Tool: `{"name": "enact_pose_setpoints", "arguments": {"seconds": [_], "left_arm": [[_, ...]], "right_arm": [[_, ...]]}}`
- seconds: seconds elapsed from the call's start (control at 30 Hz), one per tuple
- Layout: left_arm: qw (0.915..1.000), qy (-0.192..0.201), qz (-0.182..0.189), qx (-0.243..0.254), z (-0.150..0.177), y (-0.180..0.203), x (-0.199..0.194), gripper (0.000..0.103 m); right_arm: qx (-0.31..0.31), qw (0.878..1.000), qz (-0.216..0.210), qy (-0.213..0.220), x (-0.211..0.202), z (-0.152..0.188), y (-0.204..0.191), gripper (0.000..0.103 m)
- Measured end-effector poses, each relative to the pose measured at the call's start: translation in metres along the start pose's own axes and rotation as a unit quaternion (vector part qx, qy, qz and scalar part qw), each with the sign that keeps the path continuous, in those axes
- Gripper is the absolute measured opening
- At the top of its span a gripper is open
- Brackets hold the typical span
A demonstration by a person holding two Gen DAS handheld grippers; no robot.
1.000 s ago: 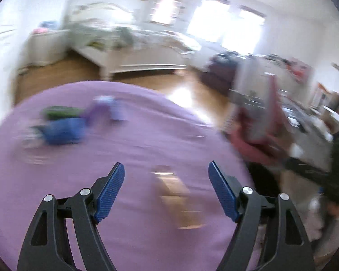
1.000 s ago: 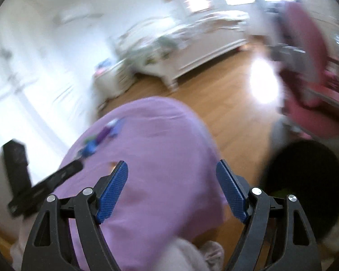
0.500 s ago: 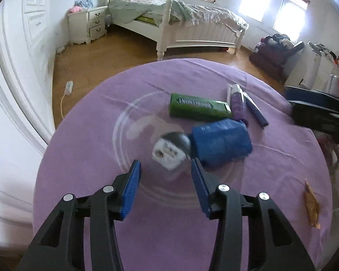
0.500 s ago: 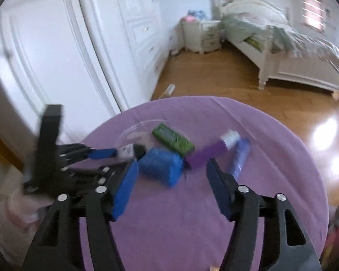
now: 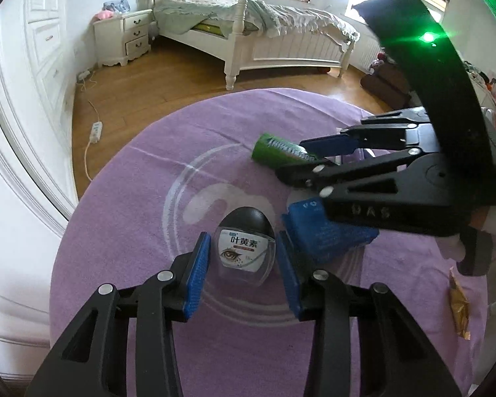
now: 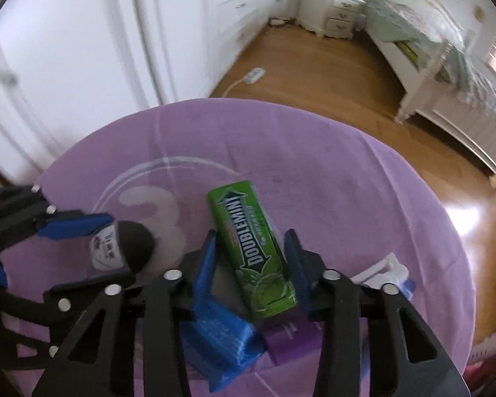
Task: Collect trash
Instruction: 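Grasp the eye-drop bottle with the left tool while the right tool grasps the green Doublemint pack, then carry the eye-drop bottle and gum pack to the bin and release both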
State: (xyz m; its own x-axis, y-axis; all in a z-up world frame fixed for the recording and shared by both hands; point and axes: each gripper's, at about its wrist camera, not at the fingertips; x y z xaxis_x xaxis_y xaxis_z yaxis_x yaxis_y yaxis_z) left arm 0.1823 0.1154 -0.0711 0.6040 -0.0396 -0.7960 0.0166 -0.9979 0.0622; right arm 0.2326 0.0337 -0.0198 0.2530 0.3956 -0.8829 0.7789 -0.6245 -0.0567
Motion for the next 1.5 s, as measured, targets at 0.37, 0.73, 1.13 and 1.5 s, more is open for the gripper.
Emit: {"name": "enact_pose_setpoints", "arguments": {"seconds": [0.37, 0.73, 1.13, 1.5], "left_arm": [[0.9938, 0.071, 0.071, -0.047, 0.028, 0.006, -0.054, 0.04], [0.9757, 0.15, 0.159, 0.012, 0.064, 0.146, -0.146, 0.04], [0.9406, 0.123, 0.295, 0.114, 0.085, 0.324, -0.151, 0.04], [0.9128, 0.047, 0.364, 0.179, 0.098, 0.437, -0.11, 0.04]], "right_arm": [[0.214, 0.939, -0.163, 0.216, -0.163, 0.087, 0.039, 0.034], [0.31, 0.879, -0.145, 0.332, -0.279, 0.274, 0.029, 0.034], [0.429, 0.803, -0.026, 0.414, -0.368, 0.48, 0.065, 0.034], [0.523, 0.737, 0.045, 0.426, -0.375, 0.616, 0.107, 0.034]]}}
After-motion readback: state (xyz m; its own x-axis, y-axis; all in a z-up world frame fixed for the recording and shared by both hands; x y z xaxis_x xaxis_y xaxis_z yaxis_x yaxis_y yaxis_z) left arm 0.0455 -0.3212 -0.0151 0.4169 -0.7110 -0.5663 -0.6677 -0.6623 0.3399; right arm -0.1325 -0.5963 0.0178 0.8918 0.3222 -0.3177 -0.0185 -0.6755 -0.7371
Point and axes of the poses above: each gripper's, at about its wrist camera, not at the fingertips, and x roughly the way its jaws point, y to its right, z to its underside, and after that the axes turned 5 degrees about -z, right-handed
